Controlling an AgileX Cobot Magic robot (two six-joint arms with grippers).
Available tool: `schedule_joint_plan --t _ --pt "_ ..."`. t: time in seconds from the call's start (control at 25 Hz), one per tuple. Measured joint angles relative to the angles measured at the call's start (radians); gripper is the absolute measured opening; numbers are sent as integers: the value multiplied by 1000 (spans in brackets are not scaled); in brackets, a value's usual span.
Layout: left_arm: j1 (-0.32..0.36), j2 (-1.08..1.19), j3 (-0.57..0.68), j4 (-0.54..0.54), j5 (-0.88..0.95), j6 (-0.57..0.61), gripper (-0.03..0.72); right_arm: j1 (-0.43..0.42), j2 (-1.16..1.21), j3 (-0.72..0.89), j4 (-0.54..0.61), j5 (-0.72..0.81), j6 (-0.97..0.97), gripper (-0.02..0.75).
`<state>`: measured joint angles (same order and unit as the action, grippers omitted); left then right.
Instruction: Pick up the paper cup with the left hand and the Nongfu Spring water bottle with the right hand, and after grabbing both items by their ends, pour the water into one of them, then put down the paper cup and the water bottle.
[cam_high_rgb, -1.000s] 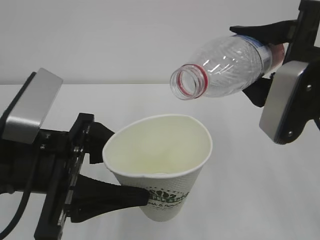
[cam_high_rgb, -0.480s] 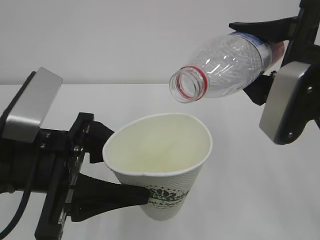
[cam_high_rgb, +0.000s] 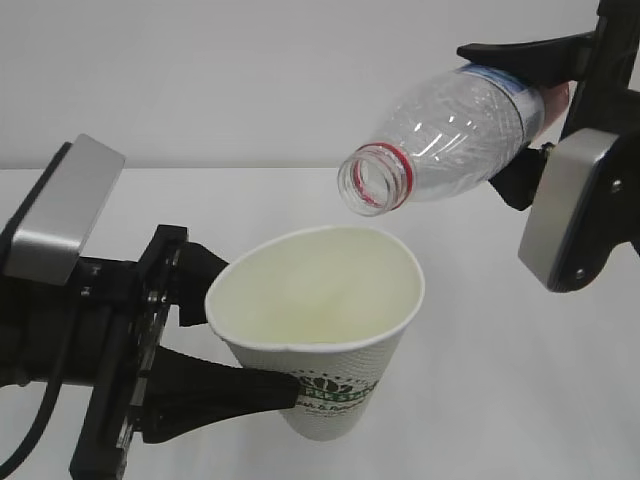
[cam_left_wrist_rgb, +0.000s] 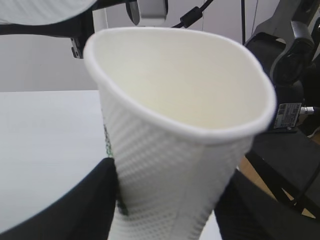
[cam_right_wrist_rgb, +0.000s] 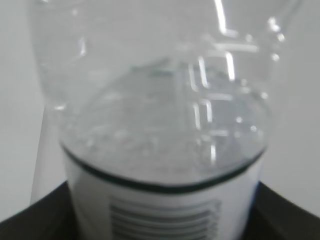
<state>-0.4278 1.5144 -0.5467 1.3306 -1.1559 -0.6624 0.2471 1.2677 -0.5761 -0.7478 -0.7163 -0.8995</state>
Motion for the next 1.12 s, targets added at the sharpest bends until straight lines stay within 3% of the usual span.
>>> schedule_joint_plan --t 1.12 --pt "0 0 0 0 0 0 426 0 0 0 4 -2 -44 484"
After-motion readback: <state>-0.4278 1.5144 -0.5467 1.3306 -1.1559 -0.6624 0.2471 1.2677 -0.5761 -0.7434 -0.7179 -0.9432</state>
